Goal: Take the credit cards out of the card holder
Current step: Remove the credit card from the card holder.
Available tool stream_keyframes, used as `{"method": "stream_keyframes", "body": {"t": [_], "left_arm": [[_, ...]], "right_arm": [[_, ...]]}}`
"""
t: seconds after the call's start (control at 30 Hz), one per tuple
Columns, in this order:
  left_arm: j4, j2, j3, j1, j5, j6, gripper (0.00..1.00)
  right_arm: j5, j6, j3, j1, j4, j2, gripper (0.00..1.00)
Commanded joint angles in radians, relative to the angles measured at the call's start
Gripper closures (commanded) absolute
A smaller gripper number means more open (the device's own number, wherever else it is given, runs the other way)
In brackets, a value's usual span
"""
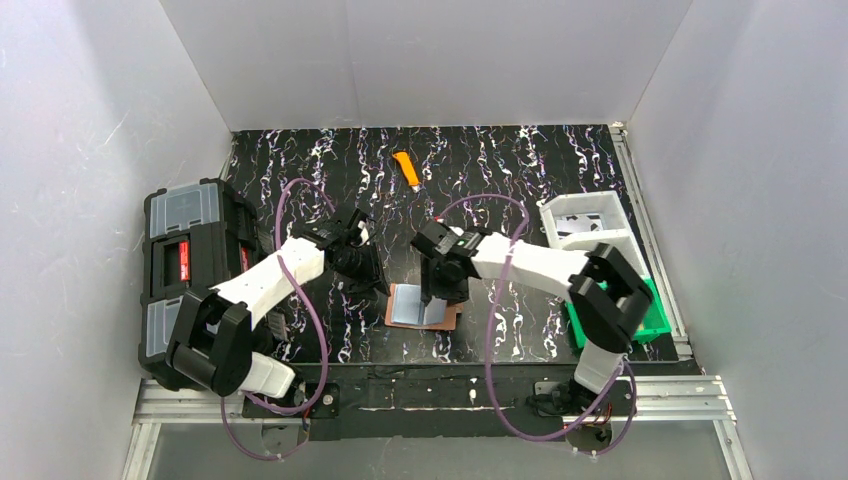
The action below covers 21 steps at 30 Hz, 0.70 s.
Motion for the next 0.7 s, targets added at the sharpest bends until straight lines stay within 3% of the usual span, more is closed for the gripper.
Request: {"method": "stream_keyframes", "body": {"t": [0.0, 0.17, 0.47, 0.67], "left_arm": [[-0.002, -0.046, -0.012, -0.009, -0.027, -0.023, 0.65], [-0.006, -0.054, -0.022, -0.009, -0.015, -0.005, 0.65], [-0.046, -0.059, -0.014, -0.004, -0.061, 0.036, 0.65], [-0.082, -0.060, 0.002, 0.062, -0.096, 0.030, 0.66]], "right_arm": [[0.074, -0.040, 0.104, 0.056, 0.003, 0.080, 0.39], [0.170, -0.031, 0.210, 0.088, -0.113, 0.103, 0.37], [0.172, 0.020, 0.129, 0.094, -0.152, -0.092, 0.30], [0.046, -0.037, 0.255, 0.096, -0.117, 0.070, 0.30]]}}
